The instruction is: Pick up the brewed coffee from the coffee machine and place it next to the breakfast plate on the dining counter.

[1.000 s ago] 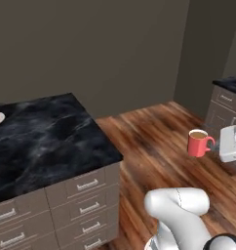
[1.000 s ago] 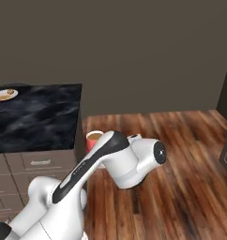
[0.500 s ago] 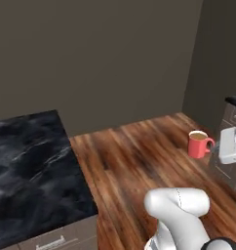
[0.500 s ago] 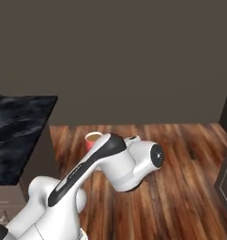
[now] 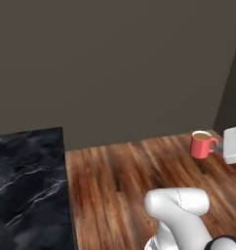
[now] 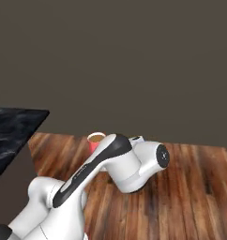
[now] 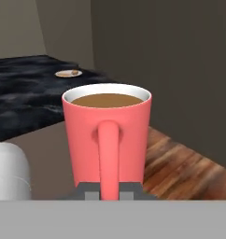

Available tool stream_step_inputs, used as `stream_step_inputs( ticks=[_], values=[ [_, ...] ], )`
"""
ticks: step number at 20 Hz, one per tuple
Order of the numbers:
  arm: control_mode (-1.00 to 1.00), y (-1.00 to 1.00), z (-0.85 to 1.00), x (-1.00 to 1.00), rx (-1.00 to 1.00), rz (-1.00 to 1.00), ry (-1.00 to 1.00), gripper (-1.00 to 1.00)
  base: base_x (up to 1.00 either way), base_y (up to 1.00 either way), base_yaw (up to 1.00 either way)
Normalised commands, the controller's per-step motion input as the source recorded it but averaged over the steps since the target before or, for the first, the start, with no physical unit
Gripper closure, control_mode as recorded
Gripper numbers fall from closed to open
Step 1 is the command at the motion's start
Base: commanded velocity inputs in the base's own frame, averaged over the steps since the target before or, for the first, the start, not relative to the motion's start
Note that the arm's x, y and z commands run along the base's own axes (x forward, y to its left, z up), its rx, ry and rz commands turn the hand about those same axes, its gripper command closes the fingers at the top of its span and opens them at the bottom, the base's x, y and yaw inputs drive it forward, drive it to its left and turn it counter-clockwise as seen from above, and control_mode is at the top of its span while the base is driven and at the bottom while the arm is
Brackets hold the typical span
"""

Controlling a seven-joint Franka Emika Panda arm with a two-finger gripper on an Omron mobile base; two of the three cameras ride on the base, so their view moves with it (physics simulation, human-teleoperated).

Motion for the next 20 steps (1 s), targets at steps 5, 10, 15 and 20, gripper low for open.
stream_step_inputs(
  ticks=[5,10,15,20],
  values=[
    [1.0,0.0,0.0,0.0,0.0,0.0,0.0,1.0,1.0,-0.03,0.42],
    [1.0,0.0,0.0,0.0,0.0,0.0,0.0,1.0,1.0,-0.28,0.56],
    [1.0,0.0,0.0,0.0,0.0,0.0,0.0,1.0,1.0,-0.57,0.63],
    [1.0,0.0,0.0,0.0,0.0,0.0,0.0,1.0,0.92,-0.66,0.63]
  ],
)
